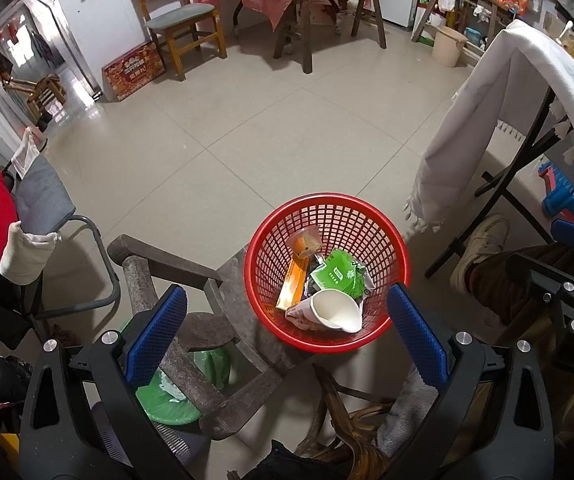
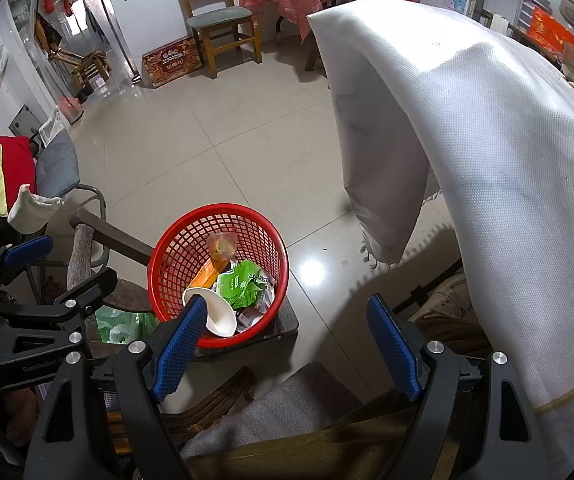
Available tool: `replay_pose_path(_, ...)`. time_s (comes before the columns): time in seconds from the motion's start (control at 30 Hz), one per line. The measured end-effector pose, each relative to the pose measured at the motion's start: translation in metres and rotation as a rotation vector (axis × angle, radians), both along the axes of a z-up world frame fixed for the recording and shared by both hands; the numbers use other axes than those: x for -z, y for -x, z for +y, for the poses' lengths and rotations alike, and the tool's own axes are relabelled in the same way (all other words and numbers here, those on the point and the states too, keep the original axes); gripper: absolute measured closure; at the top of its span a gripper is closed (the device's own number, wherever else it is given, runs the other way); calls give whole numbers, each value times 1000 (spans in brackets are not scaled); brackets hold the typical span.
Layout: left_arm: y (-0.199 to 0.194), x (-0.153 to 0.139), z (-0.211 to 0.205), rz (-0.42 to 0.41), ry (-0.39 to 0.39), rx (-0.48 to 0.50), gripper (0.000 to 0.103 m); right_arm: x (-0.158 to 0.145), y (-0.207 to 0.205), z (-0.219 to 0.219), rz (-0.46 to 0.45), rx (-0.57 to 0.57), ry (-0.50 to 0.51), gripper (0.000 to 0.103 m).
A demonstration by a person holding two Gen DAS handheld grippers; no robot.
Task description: Collect trash
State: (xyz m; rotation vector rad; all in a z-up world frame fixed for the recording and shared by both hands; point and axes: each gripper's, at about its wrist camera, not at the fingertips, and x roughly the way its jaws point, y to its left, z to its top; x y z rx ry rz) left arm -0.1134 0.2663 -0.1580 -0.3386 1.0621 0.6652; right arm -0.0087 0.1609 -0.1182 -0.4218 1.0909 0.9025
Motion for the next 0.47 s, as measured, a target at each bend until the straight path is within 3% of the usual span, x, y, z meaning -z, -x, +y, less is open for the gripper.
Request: replay_pose_path(0.47, 2, 5, 1, 12, 6, -12, 7, 1, -2, -1, 3, 4, -3, 22)
